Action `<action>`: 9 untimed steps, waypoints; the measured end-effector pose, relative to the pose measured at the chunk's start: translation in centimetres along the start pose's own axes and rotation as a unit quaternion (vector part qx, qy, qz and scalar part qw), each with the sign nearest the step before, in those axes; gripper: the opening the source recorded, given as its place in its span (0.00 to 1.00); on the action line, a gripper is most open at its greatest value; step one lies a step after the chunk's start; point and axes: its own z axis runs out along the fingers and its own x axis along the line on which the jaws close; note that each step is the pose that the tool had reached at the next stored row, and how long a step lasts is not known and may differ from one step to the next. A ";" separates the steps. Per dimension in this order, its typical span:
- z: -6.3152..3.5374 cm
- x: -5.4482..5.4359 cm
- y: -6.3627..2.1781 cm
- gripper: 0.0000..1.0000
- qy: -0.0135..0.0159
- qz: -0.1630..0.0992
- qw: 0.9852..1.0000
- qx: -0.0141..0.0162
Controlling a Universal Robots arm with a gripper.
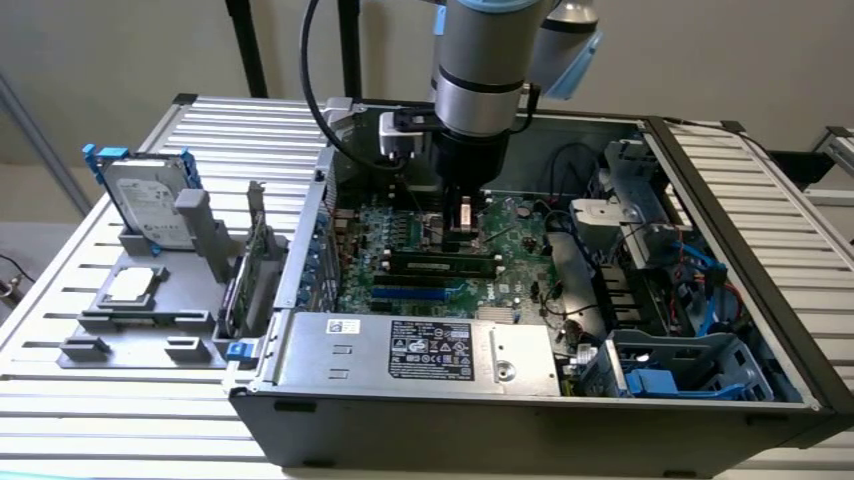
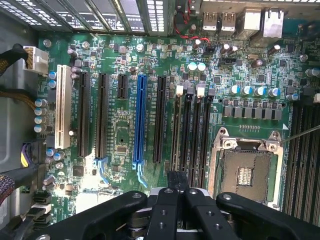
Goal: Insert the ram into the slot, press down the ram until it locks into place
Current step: 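Press down the ram until it locks into place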
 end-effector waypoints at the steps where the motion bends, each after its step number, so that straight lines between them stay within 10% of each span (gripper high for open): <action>1: 0.00 0.0 0.00 0.10 0.000 0.000 1.000 0.000; 9: 0.00 0.0 0.00 0.10 0.000 0.000 1.000 0.000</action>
